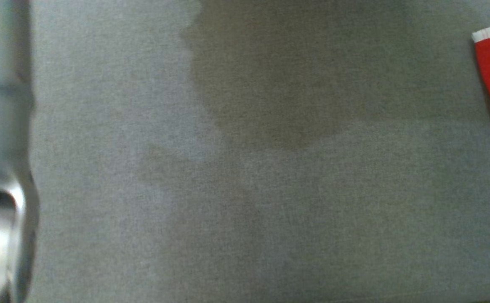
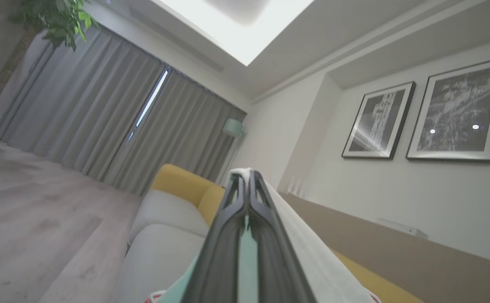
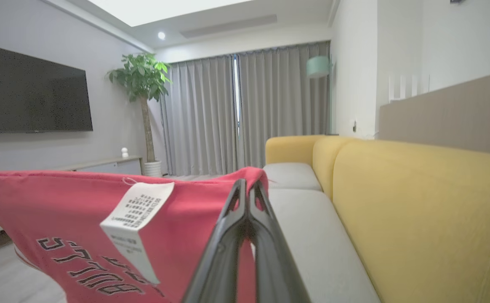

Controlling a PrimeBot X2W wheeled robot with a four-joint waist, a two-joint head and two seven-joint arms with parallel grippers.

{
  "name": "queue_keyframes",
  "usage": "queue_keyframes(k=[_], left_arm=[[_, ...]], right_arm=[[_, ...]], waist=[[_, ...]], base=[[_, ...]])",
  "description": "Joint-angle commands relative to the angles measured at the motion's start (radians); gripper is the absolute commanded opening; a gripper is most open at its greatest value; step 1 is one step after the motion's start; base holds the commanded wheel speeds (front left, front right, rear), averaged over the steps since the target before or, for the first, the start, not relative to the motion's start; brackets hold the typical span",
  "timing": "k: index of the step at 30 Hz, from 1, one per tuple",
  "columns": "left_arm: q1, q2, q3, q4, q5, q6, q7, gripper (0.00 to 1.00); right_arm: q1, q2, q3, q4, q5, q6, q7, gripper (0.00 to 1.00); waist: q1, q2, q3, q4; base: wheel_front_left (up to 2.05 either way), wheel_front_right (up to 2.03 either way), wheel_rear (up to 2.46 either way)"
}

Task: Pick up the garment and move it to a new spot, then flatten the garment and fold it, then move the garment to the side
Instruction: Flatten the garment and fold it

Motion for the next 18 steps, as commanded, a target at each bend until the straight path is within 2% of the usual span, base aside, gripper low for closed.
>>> queue_keyframes(k=[1, 10, 13, 18], left_arm=[[0.059, 0.048, -0.021, -0.054, -0.022, -0.005, 0.012, 0.0], [0.608, 0.134, -0.186, -0.259, -0.137, -0.006, 0.002, 0.0], [0.787, 0.154, -0.217, -0.304, -0.158, -0.006, -0.002, 0.0], [1.033, 0.161, -0.248, -0.38, -0.192, 0.026, -0.015, 0.0]], right_arm=[[0.047, -0.027, 0.017, -0.008, 0.027, -0.001, -0.011, 0.0], [0.381, -0.119, 0.14, 0.022, 0.212, -0.001, -0.016, 0.0], [0.529, -0.152, 0.162, -0.011, 0.276, -0.001, -0.018, 0.0], [0.783, -0.212, 0.178, -0.082, 0.352, -0.001, -0.049, 0.0]], waist=[[0.0, 0.0, -0.006, 0.006], [0.0, 0.0, -0.089, 0.023], [0.0, 0.0, -0.132, 0.025], [0.0, 0.0, -0.195, 0.024]], base=[[0.0, 0.0, 0.0], [0.0, 0.0, 0.0], [0.0, 0.0, 0.0], [0.0, 0.0, 0.0]])
